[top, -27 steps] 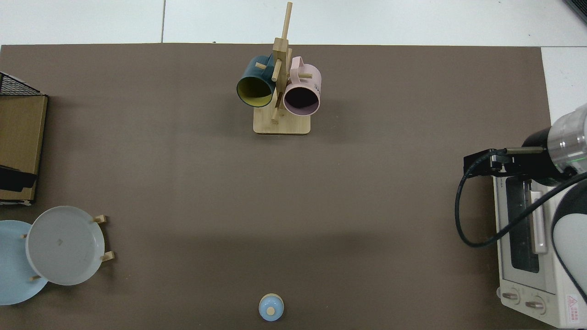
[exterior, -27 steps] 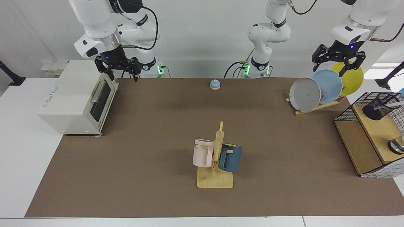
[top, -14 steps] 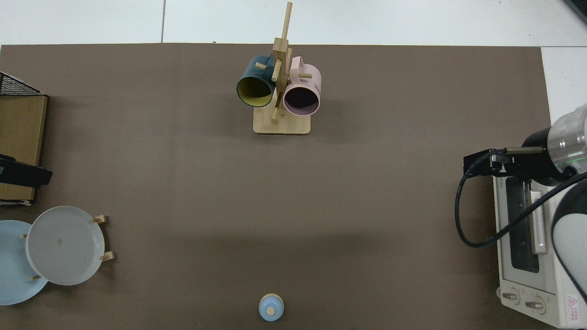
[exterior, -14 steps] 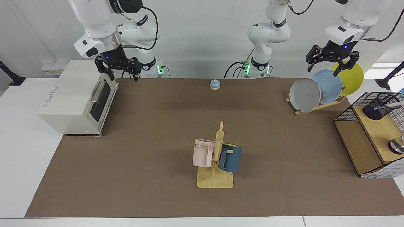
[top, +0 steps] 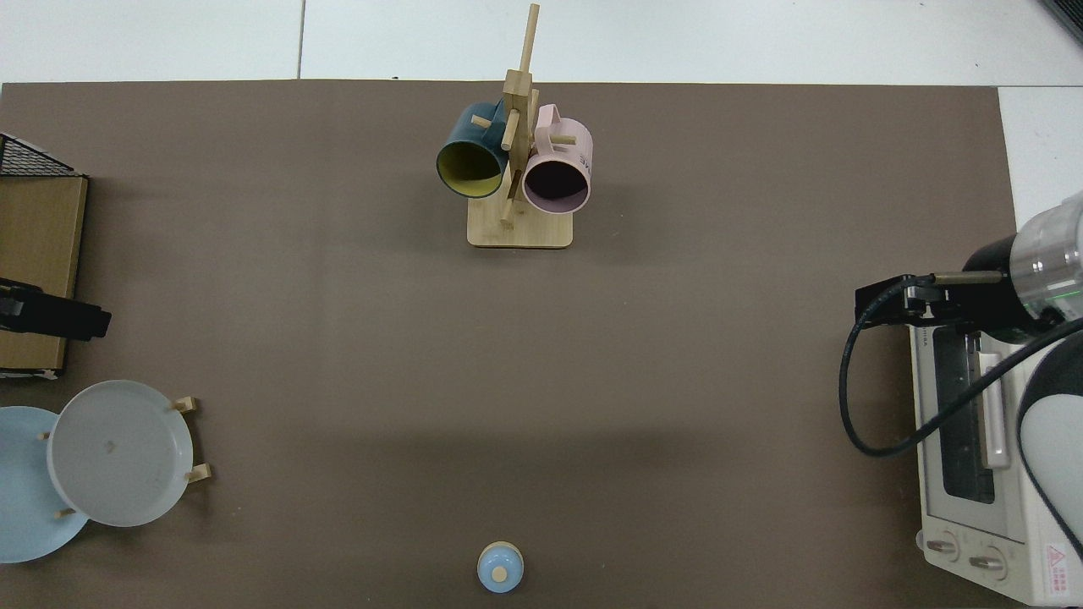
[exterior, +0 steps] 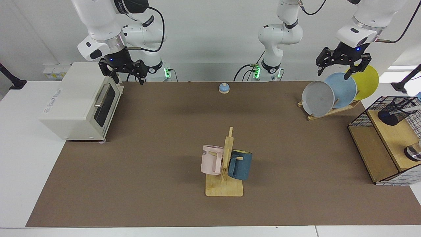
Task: Put markers into pen holder
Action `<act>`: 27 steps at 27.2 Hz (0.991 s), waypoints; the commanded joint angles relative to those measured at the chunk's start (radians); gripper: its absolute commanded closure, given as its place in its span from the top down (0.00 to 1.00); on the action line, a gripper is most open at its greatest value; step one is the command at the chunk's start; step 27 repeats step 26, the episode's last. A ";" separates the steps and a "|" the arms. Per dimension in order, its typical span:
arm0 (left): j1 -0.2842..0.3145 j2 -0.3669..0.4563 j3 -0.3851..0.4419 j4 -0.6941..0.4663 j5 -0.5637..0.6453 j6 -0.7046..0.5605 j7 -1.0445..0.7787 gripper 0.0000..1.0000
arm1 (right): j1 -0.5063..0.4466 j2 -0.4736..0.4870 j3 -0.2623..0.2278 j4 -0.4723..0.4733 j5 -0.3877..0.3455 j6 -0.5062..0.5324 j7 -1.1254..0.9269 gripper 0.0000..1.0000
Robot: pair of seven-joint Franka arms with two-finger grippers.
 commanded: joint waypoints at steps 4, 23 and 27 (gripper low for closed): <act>0.006 0.001 -0.008 0.005 -0.031 0.008 -0.041 1.00 | -0.014 -0.012 0.009 -0.008 0.018 0.004 0.015 1.00; 0.011 -0.006 -0.006 -0.007 -0.030 0.019 -0.045 1.00 | -0.014 -0.012 0.009 -0.008 0.018 0.004 0.015 1.00; 0.011 -0.006 -0.006 -0.007 -0.030 0.018 -0.045 1.00 | -0.014 -0.012 0.009 -0.008 0.017 0.004 0.015 1.00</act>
